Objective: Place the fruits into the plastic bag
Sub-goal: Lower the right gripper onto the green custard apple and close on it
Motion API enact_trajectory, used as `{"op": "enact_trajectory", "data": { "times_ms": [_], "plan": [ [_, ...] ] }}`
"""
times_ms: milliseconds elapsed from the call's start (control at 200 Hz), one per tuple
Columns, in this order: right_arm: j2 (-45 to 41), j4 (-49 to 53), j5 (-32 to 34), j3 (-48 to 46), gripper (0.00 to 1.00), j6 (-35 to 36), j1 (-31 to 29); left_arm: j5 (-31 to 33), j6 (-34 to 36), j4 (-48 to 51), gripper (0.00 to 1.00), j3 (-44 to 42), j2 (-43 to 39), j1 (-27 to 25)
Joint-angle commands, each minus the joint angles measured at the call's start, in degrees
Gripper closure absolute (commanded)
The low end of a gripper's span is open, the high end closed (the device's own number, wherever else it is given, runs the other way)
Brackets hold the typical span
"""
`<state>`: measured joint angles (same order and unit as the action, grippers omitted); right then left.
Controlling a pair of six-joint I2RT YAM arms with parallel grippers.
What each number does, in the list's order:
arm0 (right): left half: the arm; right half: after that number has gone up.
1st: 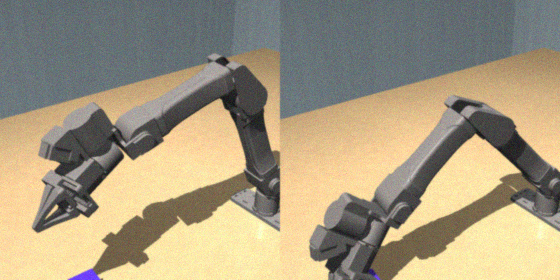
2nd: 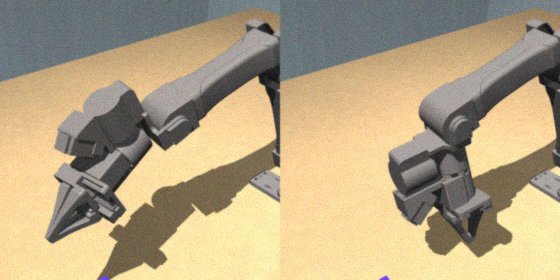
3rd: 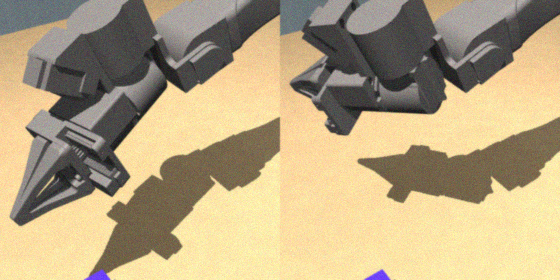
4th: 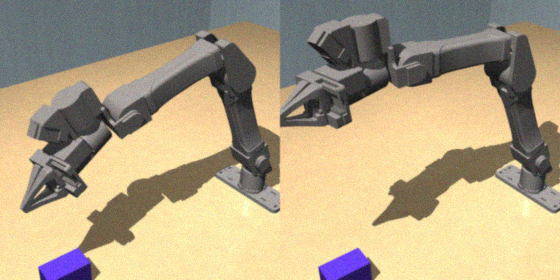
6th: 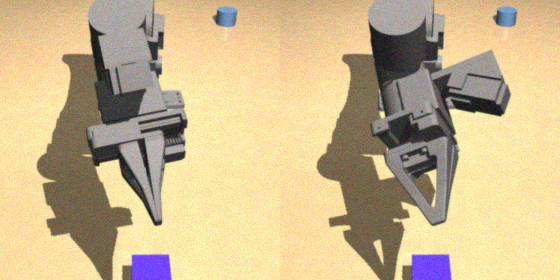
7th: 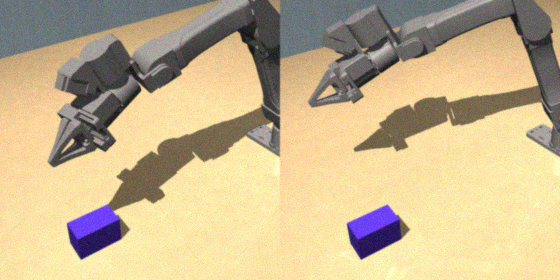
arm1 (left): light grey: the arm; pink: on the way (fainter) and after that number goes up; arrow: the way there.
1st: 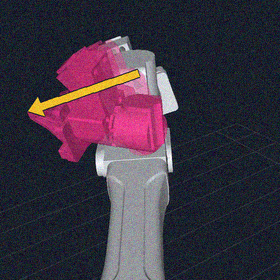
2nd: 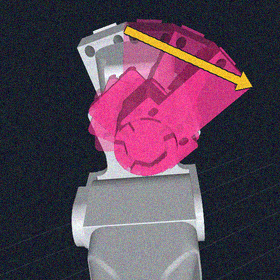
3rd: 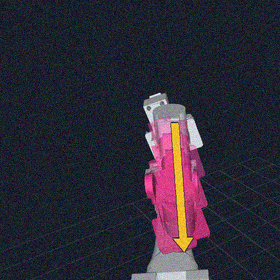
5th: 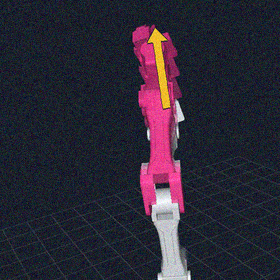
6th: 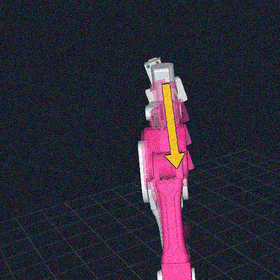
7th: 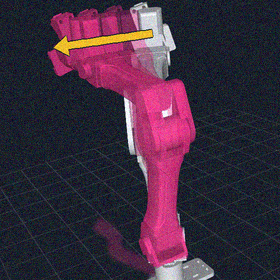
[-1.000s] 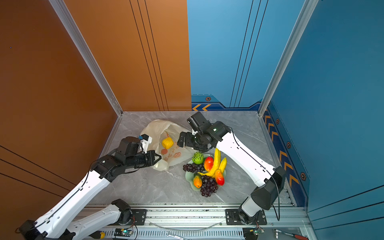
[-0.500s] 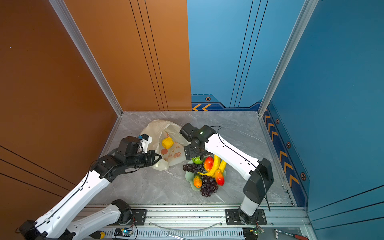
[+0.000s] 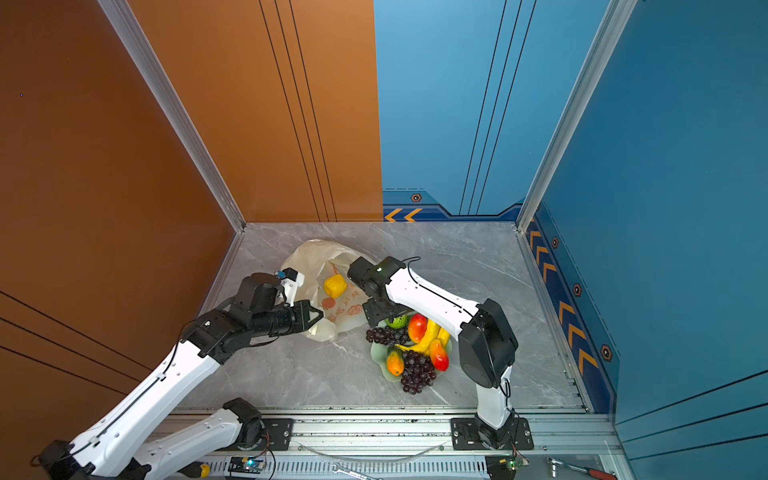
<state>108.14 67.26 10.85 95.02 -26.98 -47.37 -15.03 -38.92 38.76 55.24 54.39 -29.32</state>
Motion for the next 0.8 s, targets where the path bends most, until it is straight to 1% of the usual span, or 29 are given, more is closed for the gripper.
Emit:
{"op": "enact_trajectory", "data": {
  "times_ms": [0, 120, 190, 315, 681, 796],
  "plan": [
    [0.9, -1.5, 2.1, -1.1, 0.07, 0.5, 0.9, 0.1, -0.4, 0.1, 1.00, 2.0, -0.4, -0.1],
    [1.6, -2.4, 2.1, -1.5, 0.10, 0.4, 1.8, 0.3, -0.8, 0.1, 1.00, 1.8, -0.5, -0.1],
    [2.0, -3.1, 1.7, -1.5, 0.14, 0.4, 2.3, 0.4, -0.8, 0.1, 1.00, 1.7, -0.4, -0.2],
    [2.7, -3.5, 1.5, -1.4, 0.17, 0.4, 2.8, 0.7, -0.9, 0.1, 1.00, 1.8, -0.3, -0.3],
    [3.4, -4.1, 0.7, -3.1, 0.18, 0.6, 3.2, 1.2, -0.9, 0.0, 1.00, 2.5, 0.8, -0.6],
    [3.4, -4.3, 0.2, -3.5, 0.24, 0.5, 3.3, 1.5, -0.9, 0.0, 1.00, 2.5, 1.0, -0.9]
  ]
}}
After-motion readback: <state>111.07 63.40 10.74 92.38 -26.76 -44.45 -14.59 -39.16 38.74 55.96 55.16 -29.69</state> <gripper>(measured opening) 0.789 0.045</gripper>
